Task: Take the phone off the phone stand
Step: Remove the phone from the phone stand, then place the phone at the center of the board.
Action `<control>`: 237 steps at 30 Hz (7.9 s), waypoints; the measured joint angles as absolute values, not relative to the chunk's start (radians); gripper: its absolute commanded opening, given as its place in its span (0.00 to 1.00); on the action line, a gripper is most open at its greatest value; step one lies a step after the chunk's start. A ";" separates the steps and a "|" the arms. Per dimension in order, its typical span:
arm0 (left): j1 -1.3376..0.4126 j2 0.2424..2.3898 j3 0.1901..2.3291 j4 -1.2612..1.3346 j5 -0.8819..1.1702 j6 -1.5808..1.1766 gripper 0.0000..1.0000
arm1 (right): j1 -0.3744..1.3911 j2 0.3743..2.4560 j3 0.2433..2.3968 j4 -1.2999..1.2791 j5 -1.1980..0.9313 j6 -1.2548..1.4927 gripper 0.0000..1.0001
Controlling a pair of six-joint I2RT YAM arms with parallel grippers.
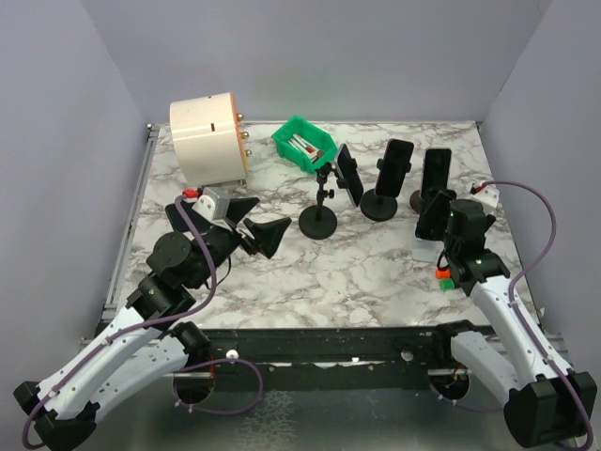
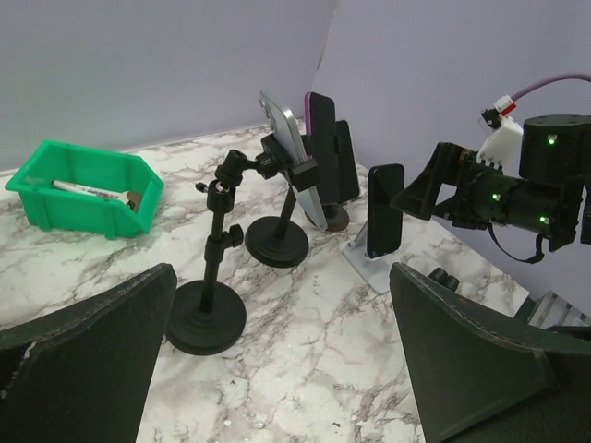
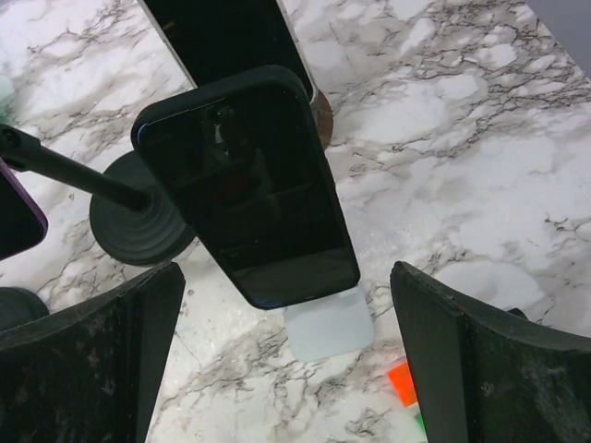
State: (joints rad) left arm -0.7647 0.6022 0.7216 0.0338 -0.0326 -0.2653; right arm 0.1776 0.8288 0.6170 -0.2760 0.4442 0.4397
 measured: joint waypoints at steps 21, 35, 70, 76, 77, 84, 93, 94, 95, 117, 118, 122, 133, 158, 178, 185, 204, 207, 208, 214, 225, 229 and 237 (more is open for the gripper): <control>-0.765 0.577 0.722 0.036 -0.026 -0.272 0.99 | 0.110 0.991 0.617 -0.159 0.358 0.397 1.00; -0.765 0.580 0.722 0.036 -0.025 -0.272 0.99 | 0.091 1.074 0.617 -0.096 0.329 0.389 0.99; -0.765 0.577 0.722 0.036 0.011 -0.277 0.99 | 0.089 1.028 0.618 -0.134 0.300 0.343 0.58; -0.765 0.577 0.722 0.036 0.011 -0.277 0.99 | 0.089 0.981 0.619 -0.186 0.297 0.340 0.58; -0.765 0.577 0.722 0.036 0.011 -0.277 0.99 | 0.089 0.971 0.620 -0.195 0.297 0.339 0.58; -0.765 0.575 0.722 0.036 0.012 -0.278 0.99 | 0.089 0.906 0.671 -0.265 0.297 0.338 0.57; -0.765 0.564 0.722 0.036 0.012 -0.284 0.99 | 0.089 0.883 0.850 -0.374 0.297 0.339 0.57; -0.765 0.564 0.722 0.036 0.012 -0.285 0.99 | 0.089 0.893 0.881 -0.383 0.297 0.340 0.57; -0.765 0.564 0.722 0.036 0.013 -0.286 0.99 | 0.089 0.907 0.910 -0.392 0.297 0.341 0.57; -0.765 0.525 0.722 0.036 0.027 -0.310 0.99 | -0.229 1.270 1.096 -0.430 0.250 0.391 0.54; -0.765 0.518 0.722 0.036 0.027 -0.310 0.99 | -0.239 1.276 1.093 -0.428 0.245 0.392 0.54; -0.765 0.506 0.722 0.038 0.027 -0.314 0.99 | -0.293 1.312 1.076 -0.428 0.237 0.393 0.54; -0.775 0.505 0.722 0.037 0.026 -0.315 0.99 | -0.364 1.329 0.946 -0.416 0.172 0.443 0.51; -0.781 0.588 0.722 0.018 0.012 -0.300 0.99 | 0.099 0.719 1.009 -0.786 -0.162 0.298 0.50; -0.781 0.645 0.723 -0.003 -0.003 -0.275 0.99 | 0.427 0.907 0.844 -0.796 -0.236 0.359 0.48; -0.781 0.645 0.723 -0.006 -0.009 -0.270 0.99 | 0.679 0.959 0.753 -0.715 0.022 0.535 0.47; -0.781 0.650 0.725 -0.010 -0.012 -0.269 0.99 | 0.732 1.250 0.691 -0.510 0.283 0.799 0.52; -0.781 0.651 0.725 -0.012 -0.014 -0.269 0.99 | 0.732 1.271 0.691 -0.498 0.294 0.810 0.53; -0.781 0.651 0.725 -0.012 -0.014 -0.269 0.99 | 0.732 1.280 0.691 -0.493 0.297 0.812 0.53; -0.781 0.651 0.725 -0.021 -0.016 -0.269 0.99 | 0.732 1.342 0.688 -0.449 0.311 0.819 0.53; -0.781 0.651 0.725 -0.027 -0.016 -0.269 0.99 | 0.738 1.398 0.677 -0.398 0.337 0.837 0.71; -0.781 0.651 0.725 -0.027 -0.016 -0.269 0.99 | 0.738 1.392 0.676 -0.398 0.343 0.852 0.82; -0.781 0.651 0.726 -0.027 -0.015 -0.270 0.99 | 0.738 1.301 0.665 -0.427 0.323 0.874 1.00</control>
